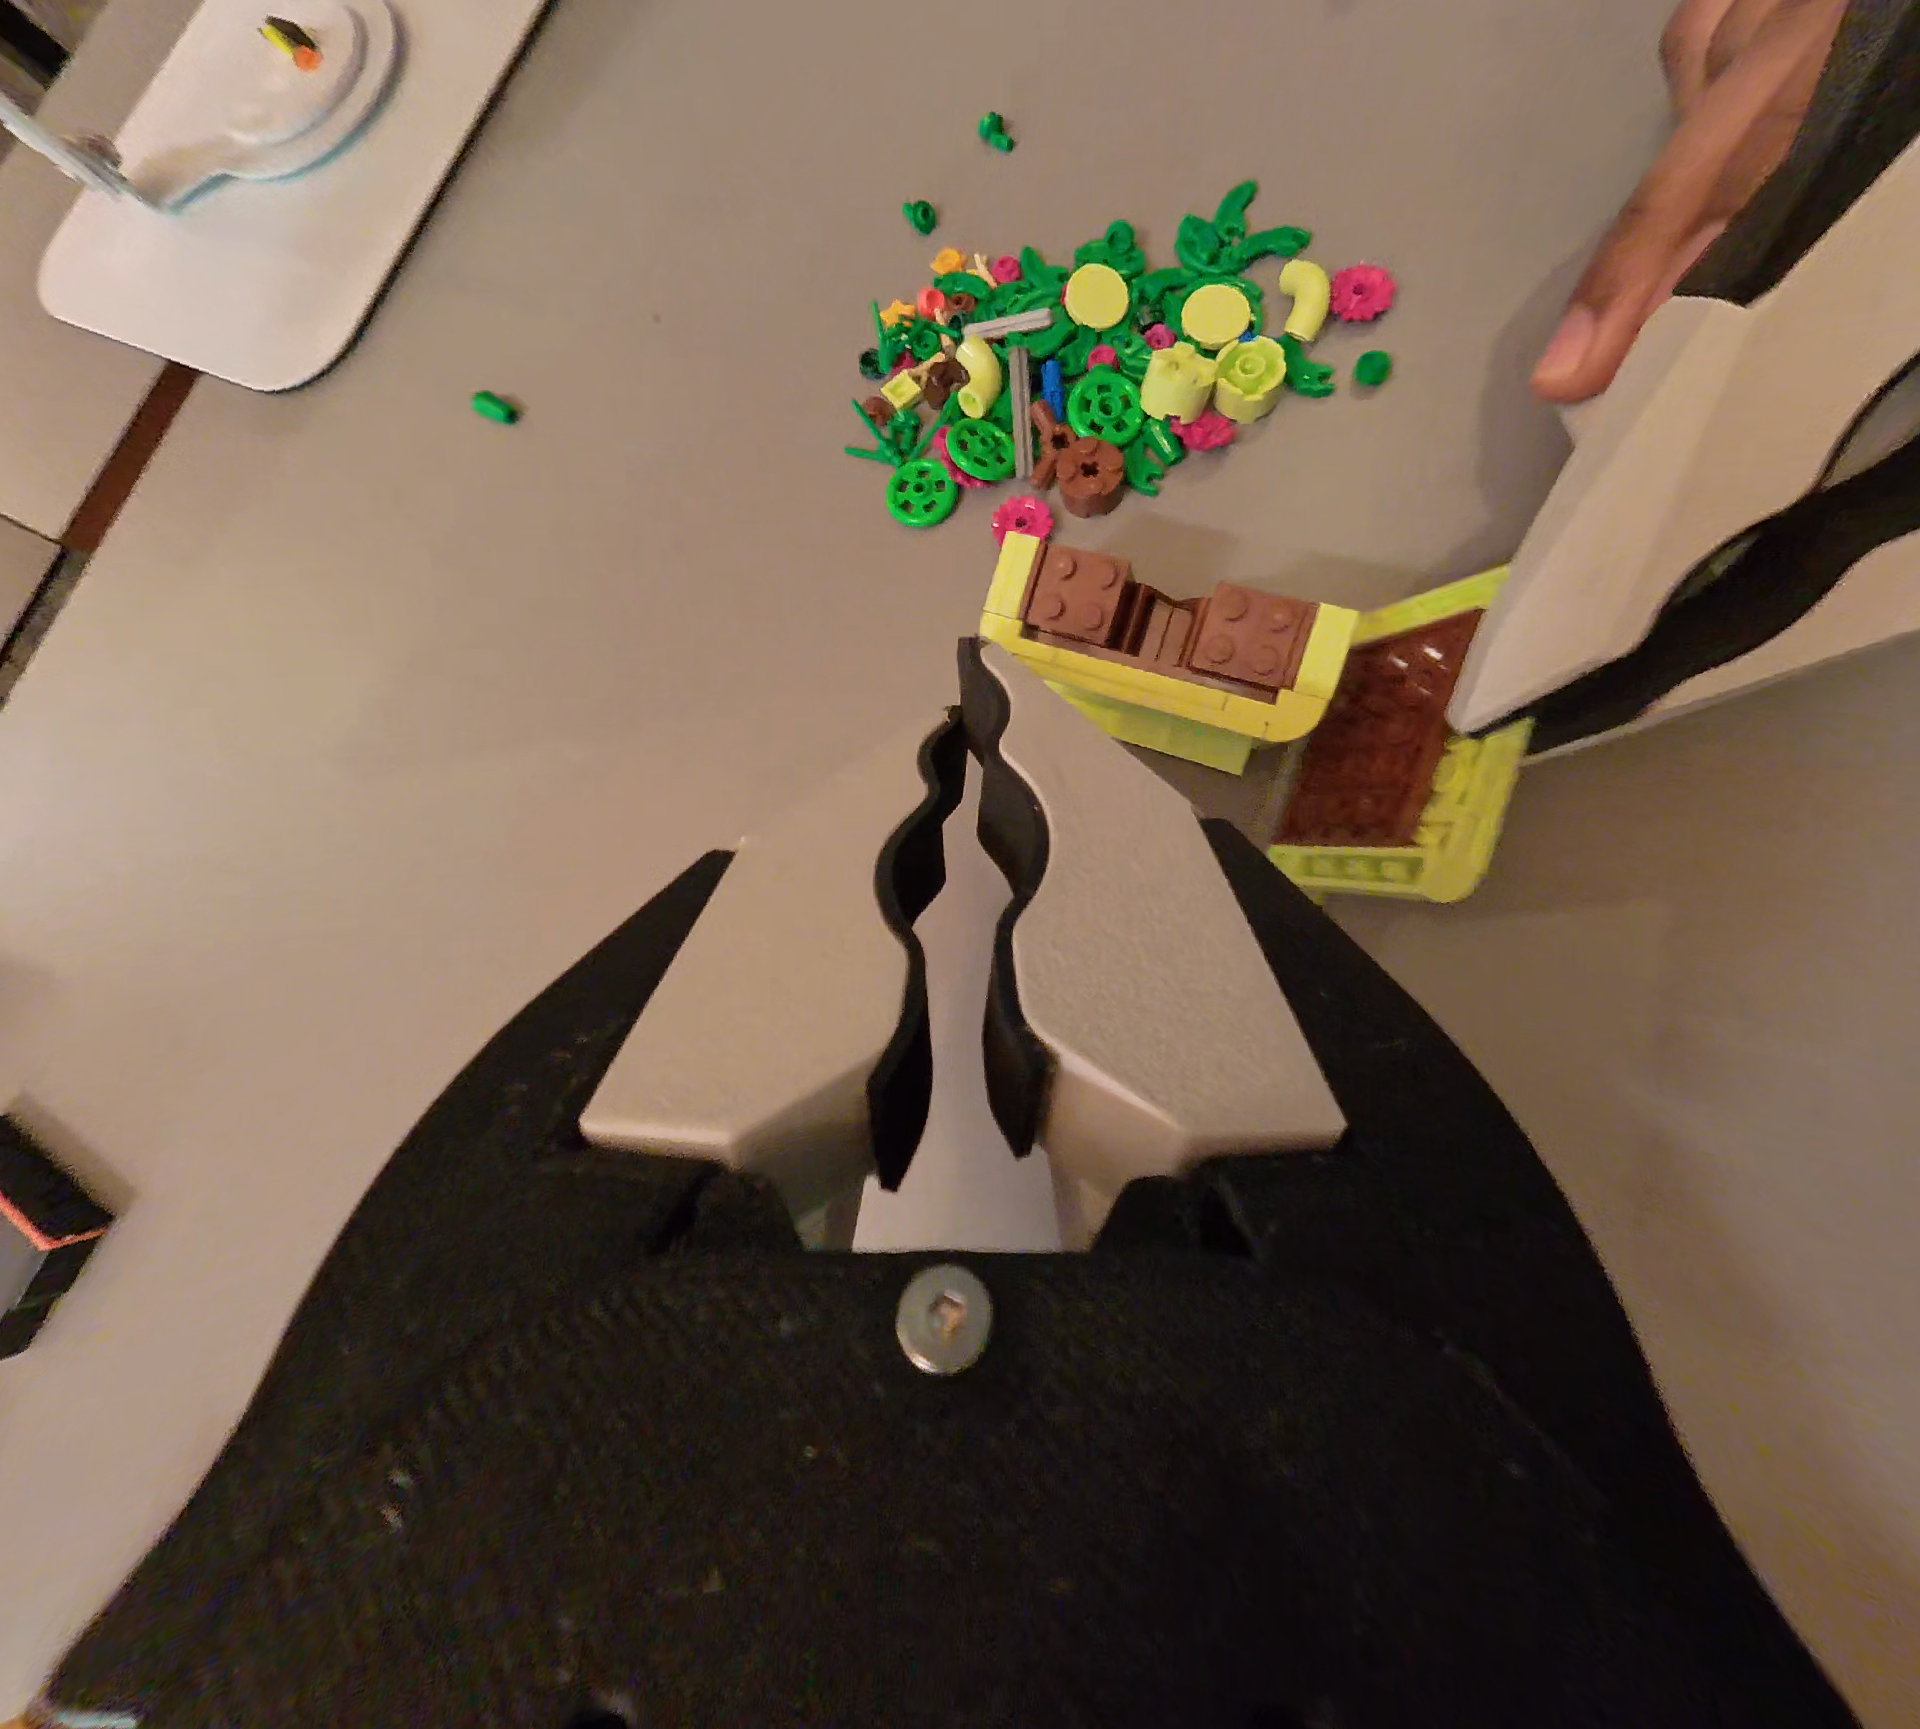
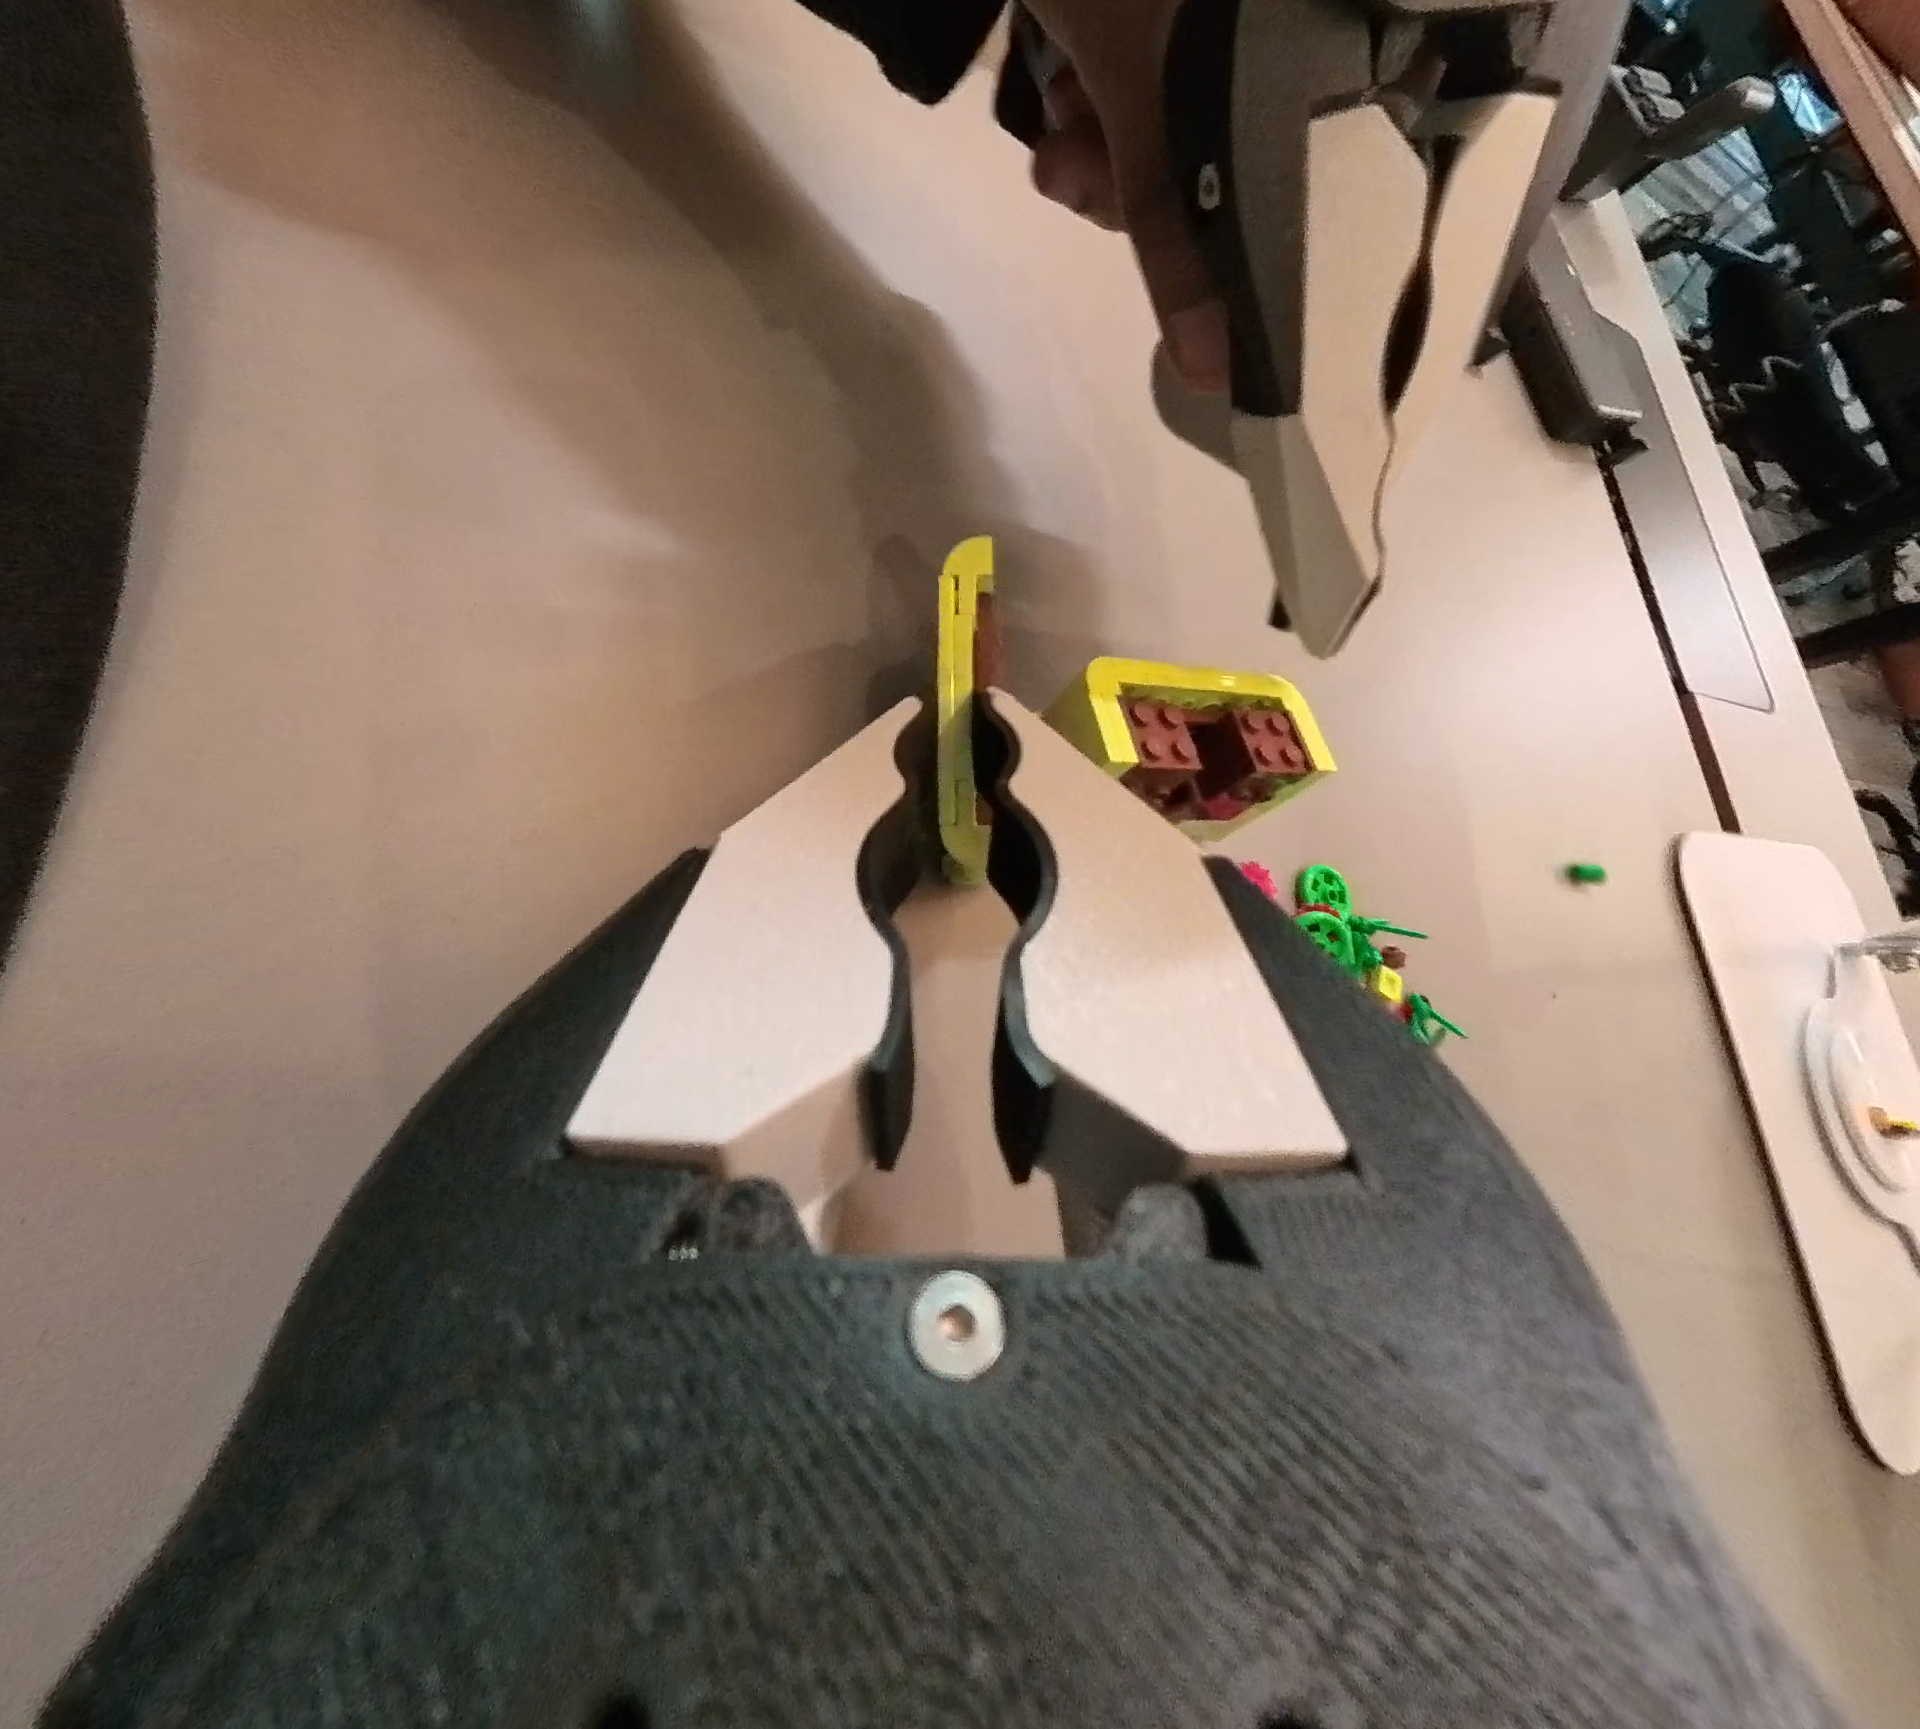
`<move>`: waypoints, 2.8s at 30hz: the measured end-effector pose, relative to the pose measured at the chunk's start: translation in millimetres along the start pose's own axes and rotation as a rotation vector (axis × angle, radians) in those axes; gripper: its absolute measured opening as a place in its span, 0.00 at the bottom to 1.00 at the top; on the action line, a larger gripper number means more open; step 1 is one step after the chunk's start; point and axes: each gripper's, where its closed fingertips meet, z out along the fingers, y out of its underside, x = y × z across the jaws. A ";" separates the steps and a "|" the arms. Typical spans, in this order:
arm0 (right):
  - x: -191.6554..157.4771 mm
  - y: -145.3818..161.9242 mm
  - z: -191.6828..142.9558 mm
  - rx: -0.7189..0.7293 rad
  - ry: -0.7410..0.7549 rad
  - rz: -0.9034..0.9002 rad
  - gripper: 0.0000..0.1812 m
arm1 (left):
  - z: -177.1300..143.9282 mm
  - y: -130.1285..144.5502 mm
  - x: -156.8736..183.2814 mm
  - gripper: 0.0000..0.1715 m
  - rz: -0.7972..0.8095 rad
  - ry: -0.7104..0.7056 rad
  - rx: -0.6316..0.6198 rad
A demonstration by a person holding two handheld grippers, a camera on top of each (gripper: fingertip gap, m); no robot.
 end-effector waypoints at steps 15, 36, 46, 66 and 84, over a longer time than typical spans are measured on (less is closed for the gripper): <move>22.6 -21.8 -43.1 0.351 -0.157 0.433 0.02 | -27.8 -16.6 -8.7 0.02 -0.237 0.097 0.345; 34.5 21.0 -51.2 0.347 -0.364 1.059 0.02 | 29.3 -4.3 40.2 0.45 0.066 0.005 0.109; 28.7 26.3 -45.1 0.288 -0.353 1.027 0.02 | 6.9 35.5 -21.9 0.45 -0.019 -0.144 0.034; 46.1 1.7 -64.3 0.529 -0.396 1.052 0.02 | -24.6 -46.5 57.3 0.44 -0.219 0.279 0.447; 65.6 -8.0 -76.6 0.481 0.045 0.565 0.20 | -31.7 -62.5 74.7 0.03 -0.169 0.313 0.591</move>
